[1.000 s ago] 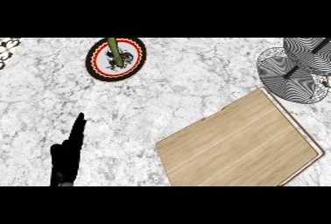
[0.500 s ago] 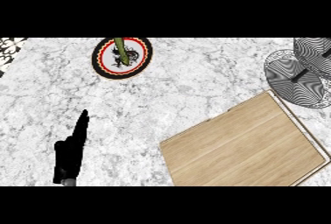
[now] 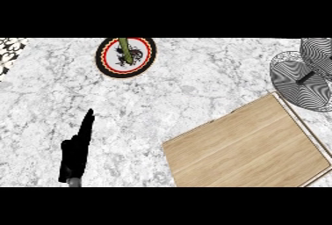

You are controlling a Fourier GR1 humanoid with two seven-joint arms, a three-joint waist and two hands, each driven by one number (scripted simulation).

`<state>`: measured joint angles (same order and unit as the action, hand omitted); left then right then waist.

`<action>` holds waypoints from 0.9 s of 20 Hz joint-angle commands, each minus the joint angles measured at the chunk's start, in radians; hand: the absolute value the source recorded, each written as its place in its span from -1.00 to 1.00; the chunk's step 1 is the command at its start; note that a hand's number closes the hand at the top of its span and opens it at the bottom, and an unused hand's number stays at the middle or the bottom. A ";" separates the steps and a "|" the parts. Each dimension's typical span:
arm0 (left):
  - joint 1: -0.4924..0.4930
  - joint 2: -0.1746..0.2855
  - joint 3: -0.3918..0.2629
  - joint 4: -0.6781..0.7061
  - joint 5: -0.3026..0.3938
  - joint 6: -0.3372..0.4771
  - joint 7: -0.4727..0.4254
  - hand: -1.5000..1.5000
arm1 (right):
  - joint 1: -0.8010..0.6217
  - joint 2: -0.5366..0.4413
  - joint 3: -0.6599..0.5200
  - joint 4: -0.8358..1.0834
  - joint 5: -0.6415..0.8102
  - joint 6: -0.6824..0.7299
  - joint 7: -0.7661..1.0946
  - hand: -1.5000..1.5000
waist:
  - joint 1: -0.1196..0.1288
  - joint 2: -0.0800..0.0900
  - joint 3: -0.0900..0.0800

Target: Pick the croissant from the tray and place it in the tiered basket

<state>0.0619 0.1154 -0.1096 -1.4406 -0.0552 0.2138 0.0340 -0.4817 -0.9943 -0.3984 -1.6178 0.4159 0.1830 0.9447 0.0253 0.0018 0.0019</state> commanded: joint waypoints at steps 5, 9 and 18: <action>-0.012 -0.016 0.027 0.138 0.007 -0.018 -0.074 0.00 | -0.161 0.059 0.131 0.334 0.083 -0.083 -0.187 1.00 | 0.004 0.008 -0.003; -0.022 -0.020 0.009 0.046 -0.009 -0.002 0.018 0.00 | -0.215 0.098 0.172 0.491 0.132 -0.118 -0.283 1.00 | 0.002 0.006 -0.002; 0.011 -0.030 0.000 0.008 -0.026 0.004 0.031 0.00 | -0.325 0.204 0.193 0.759 0.223 -0.257 -0.349 1.00 | -0.003 0.003 -0.001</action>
<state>0.0574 0.1044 -0.0926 -1.4274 -0.0683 0.2034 0.0093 -0.7804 -0.8408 -0.2063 -0.9661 0.6123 -0.0068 0.6419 0.0260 0.0024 0.0036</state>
